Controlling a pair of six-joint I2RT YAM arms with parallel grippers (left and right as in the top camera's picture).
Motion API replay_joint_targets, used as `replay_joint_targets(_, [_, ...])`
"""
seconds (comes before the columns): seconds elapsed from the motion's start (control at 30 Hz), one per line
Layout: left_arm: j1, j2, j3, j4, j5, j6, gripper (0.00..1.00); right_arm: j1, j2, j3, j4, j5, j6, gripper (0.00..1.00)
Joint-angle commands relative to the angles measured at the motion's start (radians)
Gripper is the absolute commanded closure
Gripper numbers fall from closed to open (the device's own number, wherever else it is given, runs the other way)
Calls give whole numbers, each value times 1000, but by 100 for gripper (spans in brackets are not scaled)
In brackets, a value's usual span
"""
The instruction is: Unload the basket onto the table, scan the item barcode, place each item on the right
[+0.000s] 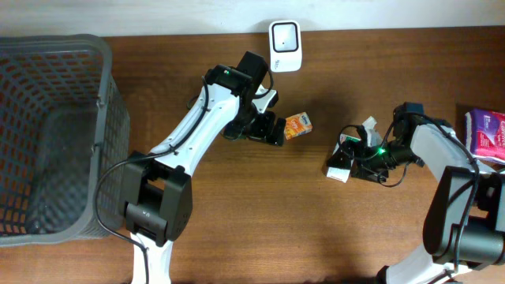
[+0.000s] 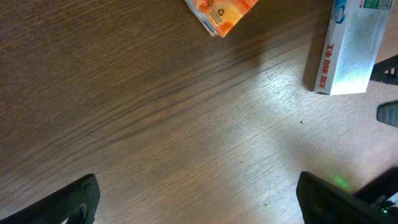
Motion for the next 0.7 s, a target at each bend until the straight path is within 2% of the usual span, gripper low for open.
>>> replay_joint_targets(0.0, [1, 0, 10, -3, -7, -2, 1, 4, 3, 0, -2, -43, -20, 2])
replay_joint_targets(0.4, [1, 0, 10, -6, -7, -2, 1, 4, 3, 0, 95, -36, -13, 2])
replay_joint_targets(0.57, [1, 0, 10, -46, -8, -2, 1, 4, 3, 0, 95, 207, -13, 2])
replay_joint_targets(0.67, [1, 0, 10, -19, -8, -2, 1, 4, 3, 0, 96, 243, -13, 2])
